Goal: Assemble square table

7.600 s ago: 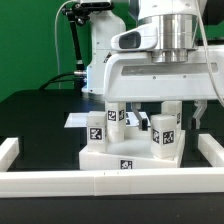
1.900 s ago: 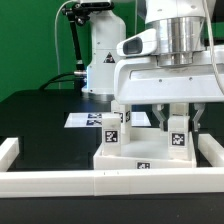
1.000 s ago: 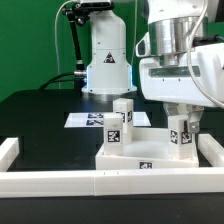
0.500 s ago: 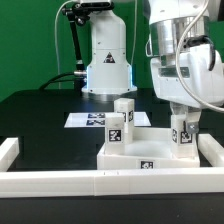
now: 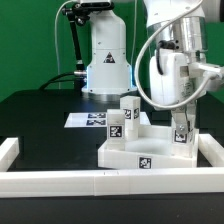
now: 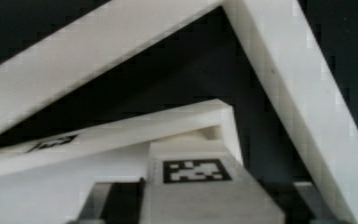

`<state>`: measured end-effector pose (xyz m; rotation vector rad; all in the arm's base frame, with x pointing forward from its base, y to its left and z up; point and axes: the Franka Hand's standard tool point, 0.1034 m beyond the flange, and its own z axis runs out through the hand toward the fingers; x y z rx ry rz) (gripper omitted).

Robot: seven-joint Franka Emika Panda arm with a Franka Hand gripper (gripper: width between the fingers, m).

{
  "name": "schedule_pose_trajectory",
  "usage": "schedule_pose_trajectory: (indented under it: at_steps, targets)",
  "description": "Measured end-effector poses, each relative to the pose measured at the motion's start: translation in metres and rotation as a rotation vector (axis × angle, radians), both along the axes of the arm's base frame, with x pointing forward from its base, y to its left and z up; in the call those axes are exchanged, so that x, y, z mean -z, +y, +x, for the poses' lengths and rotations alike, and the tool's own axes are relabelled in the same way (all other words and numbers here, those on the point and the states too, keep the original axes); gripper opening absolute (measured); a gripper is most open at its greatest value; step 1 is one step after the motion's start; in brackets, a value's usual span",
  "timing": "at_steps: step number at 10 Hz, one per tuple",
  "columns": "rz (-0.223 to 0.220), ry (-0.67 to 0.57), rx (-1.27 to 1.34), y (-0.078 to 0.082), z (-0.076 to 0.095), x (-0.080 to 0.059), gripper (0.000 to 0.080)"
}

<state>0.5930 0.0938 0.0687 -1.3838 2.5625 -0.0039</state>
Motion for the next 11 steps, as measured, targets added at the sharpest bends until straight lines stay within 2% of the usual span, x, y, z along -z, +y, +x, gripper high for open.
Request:
schedule_pose_trajectory:
  at_steps: [1,2,3,4,5,8,11]
  targets:
    - [0.000,0.001,0.003,-0.0009,-0.0001,0.0001,0.0294]
    - [0.001,0.001,0.004,0.0001,-0.0005,0.0004,0.0375]
    - [-0.007,0.010,-0.083,0.0022,-0.0020,0.0011,0.0514]
    - [-0.004,0.019,-0.106,0.0031,-0.0022,0.0008,0.0514]
    - [-0.014,0.016,-0.173,0.0028,-0.0019,0.0003,0.0620]
    - [-0.057,-0.004,-0.411,0.0046,-0.0031,0.0009,0.0648]
    - [-0.058,-0.004,-0.414,0.0045,-0.0034,0.0012,0.0649]
